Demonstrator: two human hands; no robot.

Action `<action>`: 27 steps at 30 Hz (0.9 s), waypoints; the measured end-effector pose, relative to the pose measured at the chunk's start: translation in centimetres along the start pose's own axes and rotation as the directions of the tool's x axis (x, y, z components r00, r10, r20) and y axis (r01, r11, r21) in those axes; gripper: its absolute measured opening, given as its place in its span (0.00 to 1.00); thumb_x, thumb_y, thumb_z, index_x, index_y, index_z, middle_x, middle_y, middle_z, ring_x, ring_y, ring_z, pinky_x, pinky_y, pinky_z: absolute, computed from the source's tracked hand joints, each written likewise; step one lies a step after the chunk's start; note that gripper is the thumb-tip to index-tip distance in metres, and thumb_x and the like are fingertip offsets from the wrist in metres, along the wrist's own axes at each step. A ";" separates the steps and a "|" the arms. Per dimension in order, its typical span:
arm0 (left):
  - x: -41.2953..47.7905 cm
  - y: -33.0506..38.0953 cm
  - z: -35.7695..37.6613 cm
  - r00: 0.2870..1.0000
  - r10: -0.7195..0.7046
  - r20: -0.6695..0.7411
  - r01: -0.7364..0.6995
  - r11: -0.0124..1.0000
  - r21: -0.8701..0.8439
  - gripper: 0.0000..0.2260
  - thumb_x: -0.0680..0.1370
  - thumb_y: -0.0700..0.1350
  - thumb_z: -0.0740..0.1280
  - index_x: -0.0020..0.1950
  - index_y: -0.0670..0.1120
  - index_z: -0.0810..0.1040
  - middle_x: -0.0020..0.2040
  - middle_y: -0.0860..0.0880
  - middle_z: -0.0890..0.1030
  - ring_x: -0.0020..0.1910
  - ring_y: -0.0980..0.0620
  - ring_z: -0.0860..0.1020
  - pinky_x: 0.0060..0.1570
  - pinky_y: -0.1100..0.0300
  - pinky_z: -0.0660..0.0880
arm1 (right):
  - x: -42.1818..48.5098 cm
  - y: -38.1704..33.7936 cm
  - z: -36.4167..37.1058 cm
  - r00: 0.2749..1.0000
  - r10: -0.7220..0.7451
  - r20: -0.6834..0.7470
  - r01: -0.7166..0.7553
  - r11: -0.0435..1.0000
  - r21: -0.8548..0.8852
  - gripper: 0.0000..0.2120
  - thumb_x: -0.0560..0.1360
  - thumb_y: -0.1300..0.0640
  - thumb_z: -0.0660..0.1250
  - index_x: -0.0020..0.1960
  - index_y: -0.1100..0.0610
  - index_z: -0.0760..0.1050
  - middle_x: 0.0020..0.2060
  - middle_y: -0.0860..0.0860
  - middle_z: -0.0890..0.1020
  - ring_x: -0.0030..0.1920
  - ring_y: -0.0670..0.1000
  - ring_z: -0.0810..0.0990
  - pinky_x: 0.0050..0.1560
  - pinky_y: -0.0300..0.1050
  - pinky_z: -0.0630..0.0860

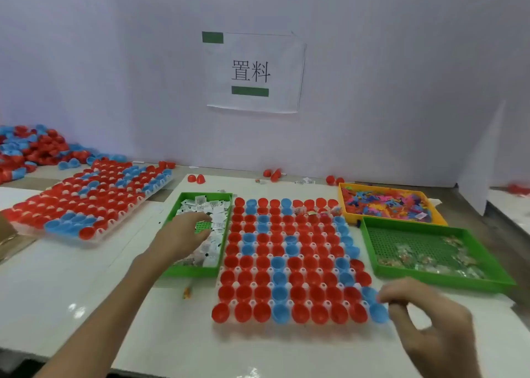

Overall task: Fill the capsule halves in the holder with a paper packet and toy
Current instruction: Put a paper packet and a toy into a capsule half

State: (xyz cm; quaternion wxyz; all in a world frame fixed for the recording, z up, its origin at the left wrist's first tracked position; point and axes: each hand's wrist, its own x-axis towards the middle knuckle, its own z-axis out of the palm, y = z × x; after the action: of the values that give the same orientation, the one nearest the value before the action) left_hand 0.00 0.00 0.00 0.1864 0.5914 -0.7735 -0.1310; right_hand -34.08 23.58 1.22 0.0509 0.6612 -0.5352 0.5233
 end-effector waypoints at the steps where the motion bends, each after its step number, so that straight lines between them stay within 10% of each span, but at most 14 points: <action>1: 0.6 -0.2 0.6 1.000 -0.013 0.010 0.012 0.998 0.062 0.17 0.81 0.49 0.67 0.69 0.52 0.76 0.70 0.51 0.76 0.63 0.51 0.77 0.63 0.52 0.75 | 1.2 1.3 -0.1 1.000 0.014 -0.003 -0.014 1.000 -0.026 0.09 0.70 0.64 0.65 0.35 0.56 0.80 0.37 0.42 0.81 0.38 0.40 0.80 0.43 0.28 0.73; 4: 1.4 -0.8 2.2 0.997 -0.037 0.066 0.021 0.974 0.224 0.18 0.81 0.50 0.66 0.71 0.54 0.74 0.74 0.52 0.72 0.70 0.50 0.72 0.67 0.47 0.73 | 4.9 5.4 -0.3 0.979 0.183 0.094 -0.169 0.976 -0.139 0.17 0.69 0.76 0.71 0.39 0.54 0.81 0.37 0.41 0.82 0.39 0.41 0.80 0.40 0.28 0.73; 8: 2.2 -1.2 3.9 0.999 -0.026 -0.040 0.035 0.969 0.243 0.16 0.82 0.53 0.63 0.69 0.56 0.76 0.71 0.54 0.74 0.69 0.50 0.71 0.67 0.46 0.72 | 10.2 12.1 1.0 0.909 0.365 0.203 -0.307 0.913 -0.267 0.11 0.77 0.62 0.69 0.54 0.48 0.79 0.48 0.46 0.83 0.42 0.41 0.80 0.41 0.31 0.74; 14: 2.9 -1.0 3.9 0.989 0.005 -0.151 0.015 0.991 0.131 0.08 0.78 0.53 0.70 0.55 0.55 0.83 0.61 0.56 0.82 0.58 0.52 0.78 0.55 0.52 0.78 | 17.1 21.3 5.3 0.693 0.612 0.381 -0.325 0.737 -0.593 0.23 0.80 0.53 0.66 0.74 0.55 0.69 0.72 0.54 0.73 0.70 0.55 0.72 0.68 0.53 0.71; 20: 2.5 -0.6 3.3 0.974 -0.002 -0.225 0.006 1.000 0.019 0.08 0.71 0.45 0.78 0.40 0.55 0.81 0.51 0.54 0.84 0.49 0.51 0.78 0.50 0.51 0.76 | 17.5 25.0 7.7 0.685 0.679 0.264 -0.415 0.661 -0.624 0.01 0.74 0.57 0.74 0.46 0.53 0.83 0.49 0.52 0.85 0.46 0.48 0.80 0.54 0.49 0.79; 27: 2.1 -0.7 2.7 0.895 0.002 -0.445 -0.029 0.998 -0.054 0.09 0.68 0.35 0.79 0.41 0.46 0.83 0.46 0.47 0.81 0.44 0.46 0.76 0.44 0.50 0.74 | 18.2 25.2 6.5 0.807 0.580 0.108 -0.484 0.755 -0.443 0.07 0.71 0.59 0.77 0.38 0.50 0.81 0.35 0.44 0.80 0.40 0.44 0.78 0.43 0.45 0.75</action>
State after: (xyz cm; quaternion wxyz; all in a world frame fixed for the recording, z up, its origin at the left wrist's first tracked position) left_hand -1.02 -2.28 -2.42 0.3767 0.5936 -0.7110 -0.0137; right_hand -51.34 -3.03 -0.52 -0.0338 0.5137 -0.7979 0.3137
